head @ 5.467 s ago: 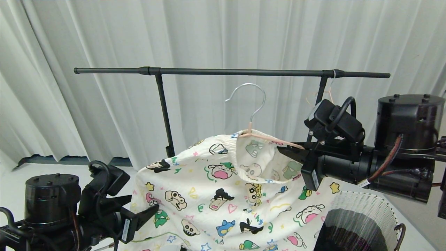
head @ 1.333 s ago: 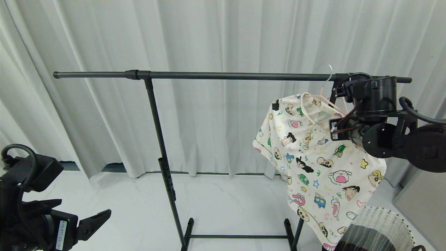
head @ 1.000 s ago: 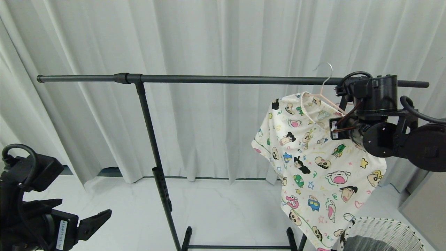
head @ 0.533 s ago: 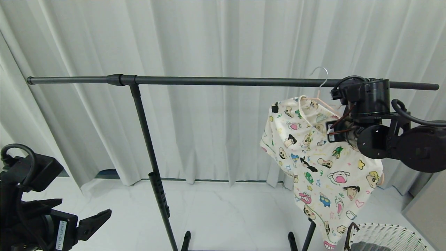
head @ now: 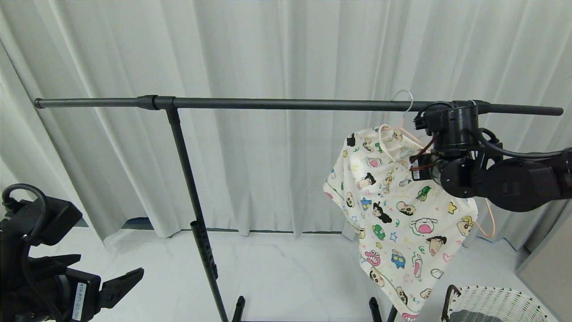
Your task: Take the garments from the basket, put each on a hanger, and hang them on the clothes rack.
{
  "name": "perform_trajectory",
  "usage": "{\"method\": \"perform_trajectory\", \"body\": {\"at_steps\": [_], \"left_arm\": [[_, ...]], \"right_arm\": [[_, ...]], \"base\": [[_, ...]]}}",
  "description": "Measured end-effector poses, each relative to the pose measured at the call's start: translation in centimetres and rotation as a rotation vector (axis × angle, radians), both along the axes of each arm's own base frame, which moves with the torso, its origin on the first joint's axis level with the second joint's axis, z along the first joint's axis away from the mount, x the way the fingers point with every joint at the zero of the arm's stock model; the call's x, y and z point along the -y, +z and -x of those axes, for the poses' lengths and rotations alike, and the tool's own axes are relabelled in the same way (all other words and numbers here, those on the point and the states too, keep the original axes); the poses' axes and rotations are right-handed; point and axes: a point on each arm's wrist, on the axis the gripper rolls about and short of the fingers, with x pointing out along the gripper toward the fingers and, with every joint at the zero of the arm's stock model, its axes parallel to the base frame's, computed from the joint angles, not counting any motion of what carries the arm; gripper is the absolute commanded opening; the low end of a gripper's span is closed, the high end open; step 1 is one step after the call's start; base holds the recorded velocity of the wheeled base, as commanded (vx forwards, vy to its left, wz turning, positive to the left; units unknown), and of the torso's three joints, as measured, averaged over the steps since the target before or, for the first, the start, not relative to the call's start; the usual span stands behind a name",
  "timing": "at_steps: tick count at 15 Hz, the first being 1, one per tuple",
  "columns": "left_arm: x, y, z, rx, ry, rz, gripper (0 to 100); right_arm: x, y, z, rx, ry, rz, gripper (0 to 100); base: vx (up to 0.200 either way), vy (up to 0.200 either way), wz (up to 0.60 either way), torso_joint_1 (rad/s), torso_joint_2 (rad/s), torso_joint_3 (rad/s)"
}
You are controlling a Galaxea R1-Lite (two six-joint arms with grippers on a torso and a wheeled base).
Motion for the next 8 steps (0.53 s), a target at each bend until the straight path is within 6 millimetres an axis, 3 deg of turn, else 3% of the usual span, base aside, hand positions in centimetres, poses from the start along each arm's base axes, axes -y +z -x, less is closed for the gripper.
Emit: {"method": "perform_trajectory", "body": {"at_steps": [8], "left_arm": [[-0.01, 0.07, 0.04, 0.004, 0.000, 0.000, 100]], "right_arm": [[-0.29, -0.64, -0.58, -0.014, 0.001, 0.009, 0]], "base": [[0.000, 0.000, 0.00, 0.000, 0.00, 0.000]]}}
